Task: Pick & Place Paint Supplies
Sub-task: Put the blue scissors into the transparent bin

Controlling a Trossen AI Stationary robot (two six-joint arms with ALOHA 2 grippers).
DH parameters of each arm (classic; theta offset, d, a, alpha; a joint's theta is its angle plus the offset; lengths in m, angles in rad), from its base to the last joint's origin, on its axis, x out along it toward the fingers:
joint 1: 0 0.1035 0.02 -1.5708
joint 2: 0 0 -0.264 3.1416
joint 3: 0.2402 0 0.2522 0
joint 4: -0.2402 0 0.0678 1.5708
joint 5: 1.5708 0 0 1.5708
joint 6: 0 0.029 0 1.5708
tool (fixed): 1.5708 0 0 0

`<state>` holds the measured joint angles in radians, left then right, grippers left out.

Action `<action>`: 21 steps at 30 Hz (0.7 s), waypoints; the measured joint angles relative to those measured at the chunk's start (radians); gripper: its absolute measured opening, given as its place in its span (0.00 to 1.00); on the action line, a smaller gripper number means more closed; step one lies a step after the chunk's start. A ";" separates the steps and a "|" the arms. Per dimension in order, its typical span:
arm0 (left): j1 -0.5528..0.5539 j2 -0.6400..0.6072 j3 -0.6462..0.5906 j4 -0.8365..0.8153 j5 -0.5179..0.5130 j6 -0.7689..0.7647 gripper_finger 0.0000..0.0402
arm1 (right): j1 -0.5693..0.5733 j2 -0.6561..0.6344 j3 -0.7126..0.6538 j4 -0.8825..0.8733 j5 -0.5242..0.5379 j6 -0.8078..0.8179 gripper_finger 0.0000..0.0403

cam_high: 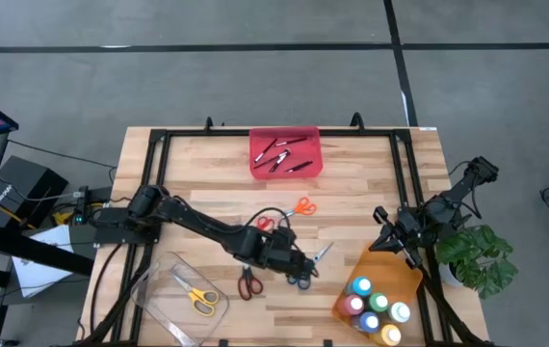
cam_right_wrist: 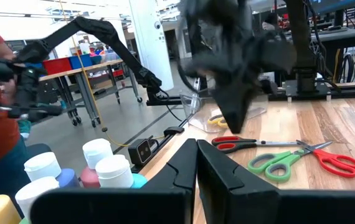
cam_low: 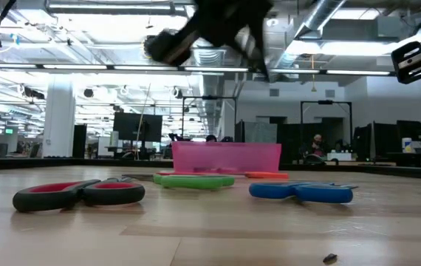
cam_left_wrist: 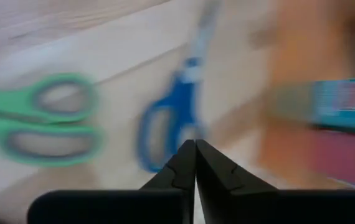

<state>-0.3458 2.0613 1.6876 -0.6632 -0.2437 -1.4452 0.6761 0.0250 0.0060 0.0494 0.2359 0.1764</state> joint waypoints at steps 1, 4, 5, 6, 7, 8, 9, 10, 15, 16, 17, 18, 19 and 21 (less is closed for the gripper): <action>0.000 0.007 0.037 -0.002 0.000 0.007 0.01 | 0.000 0.000 0.000 0.000 0.000 0.000 0.02; 0.007 0.062 0.168 0.000 -0.008 0.033 0.00 | 0.000 0.000 0.000 0.000 0.000 0.000 0.02; 0.010 0.091 0.217 0.006 -0.009 0.042 0.00 | 0.000 0.000 0.000 0.000 0.000 0.000 0.02; 0.013 0.126 0.275 0.006 -0.009 0.059 0.00 | 0.000 0.000 0.000 0.000 0.000 0.000 0.02; 0.015 0.164 0.334 -0.001 -0.001 0.080 0.00 | 0.000 0.000 0.000 0.000 0.000 0.000 0.02; 0.015 0.200 0.392 -0.017 0.015 0.098 0.00 | 0.000 0.000 0.000 0.000 0.000 0.000 0.02; 0.016 0.239 0.447 -0.047 0.027 0.110 0.00 | 0.000 0.000 0.000 0.000 0.000 0.000 0.02; 0.016 0.278 0.497 -0.085 0.045 0.124 0.00 | 0.000 0.000 0.000 0.000 0.000 0.000 0.02; 0.012 0.365 0.580 -0.345 0.085 0.129 0.00 | 0.000 0.000 0.000 0.000 0.000 0.000 0.02; 0.011 0.365 0.580 -0.381 0.086 0.129 0.00 | 0.000 0.000 0.000 0.000 0.000 0.000 0.02; 0.011 0.363 0.578 -0.410 0.085 0.129 0.00 | 0.000 0.000 0.000 0.000 0.000 0.000 0.02; 0.011 0.362 0.574 -0.427 0.084 0.129 0.00 | 0.000 0.000 0.000 0.000 0.000 0.000 0.02; 0.011 0.362 0.571 -0.442 0.083 0.129 0.00 | 0.000 0.000 0.000 0.000 0.000 0.000 0.02; 0.011 0.364 0.569 -0.456 0.083 0.129 0.01 | 0.000 0.000 0.000 0.000 0.000 0.000 0.02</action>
<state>-0.3347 2.4248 2.2570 -1.1187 -0.1608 -1.3160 0.6759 0.0250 0.0061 0.0494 0.2363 0.1764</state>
